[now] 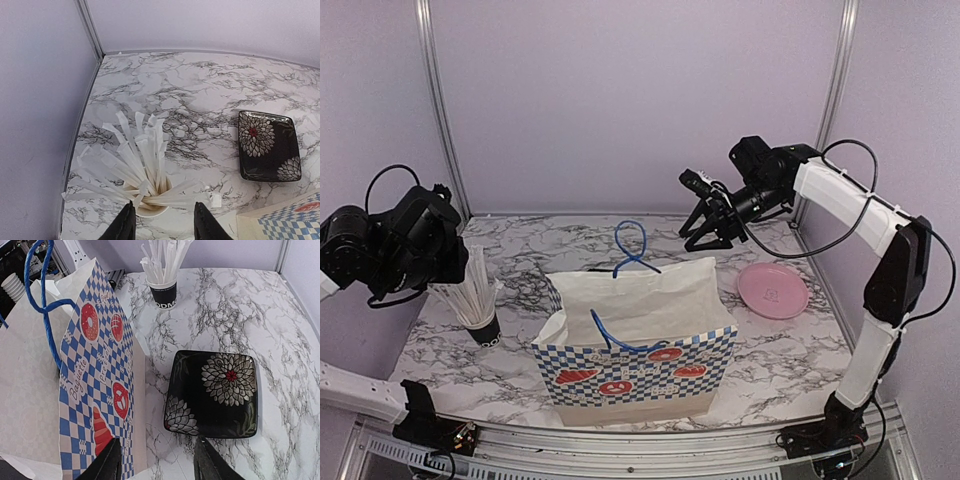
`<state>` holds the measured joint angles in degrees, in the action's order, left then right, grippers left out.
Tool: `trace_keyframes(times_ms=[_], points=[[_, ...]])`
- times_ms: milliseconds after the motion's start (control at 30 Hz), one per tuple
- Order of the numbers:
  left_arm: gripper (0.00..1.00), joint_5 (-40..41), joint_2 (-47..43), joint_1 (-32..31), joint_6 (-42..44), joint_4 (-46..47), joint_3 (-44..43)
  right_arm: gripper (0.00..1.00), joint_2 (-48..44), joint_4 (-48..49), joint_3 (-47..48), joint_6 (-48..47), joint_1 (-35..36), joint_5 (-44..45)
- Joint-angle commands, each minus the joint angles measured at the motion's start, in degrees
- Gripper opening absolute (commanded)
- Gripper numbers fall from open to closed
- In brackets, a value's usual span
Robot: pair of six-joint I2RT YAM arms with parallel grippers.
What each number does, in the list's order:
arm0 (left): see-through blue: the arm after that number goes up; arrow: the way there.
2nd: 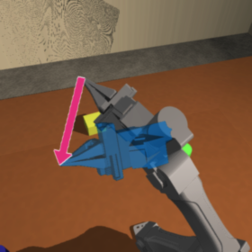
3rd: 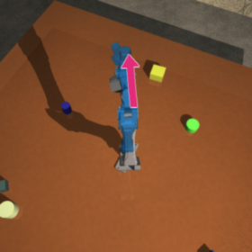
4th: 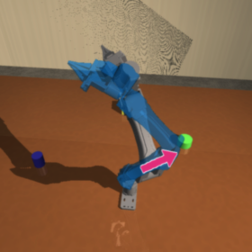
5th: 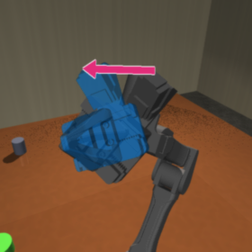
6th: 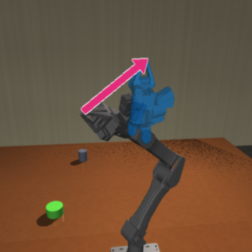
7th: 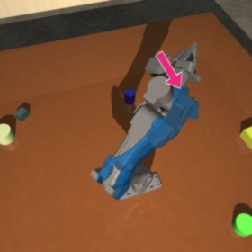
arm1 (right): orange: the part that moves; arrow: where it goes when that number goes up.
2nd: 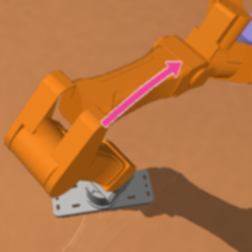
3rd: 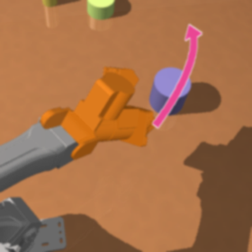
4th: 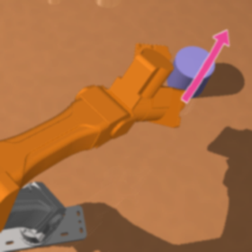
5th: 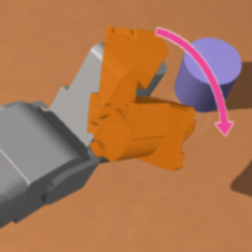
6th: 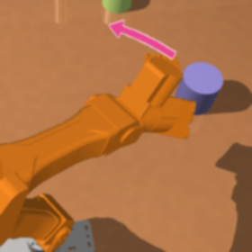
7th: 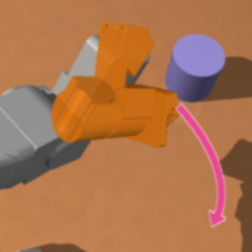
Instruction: Pack the takeout coffee
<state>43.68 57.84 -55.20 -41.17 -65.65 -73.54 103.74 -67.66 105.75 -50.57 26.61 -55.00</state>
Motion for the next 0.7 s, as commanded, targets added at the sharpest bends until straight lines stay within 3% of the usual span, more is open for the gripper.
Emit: trace_keyframes(times_ms=[0,533,667], points=[[0.39,-1.41,-0.10,4.28,-1.95,-2.95,2.05,0.47,-1.44,0.95,-0.22,0.95,-0.20,-1.03],[0.27,-8.67,5.34,16.71,10.20,6.94,7.38,0.46,-1.53,1.21,-0.81,1.52,-0.16,-0.33],[0.17,-9.24,7.28,18.09,11.94,8.93,7.81,0.45,-1.32,1.34,-0.76,1.52,-0.16,-0.35]])
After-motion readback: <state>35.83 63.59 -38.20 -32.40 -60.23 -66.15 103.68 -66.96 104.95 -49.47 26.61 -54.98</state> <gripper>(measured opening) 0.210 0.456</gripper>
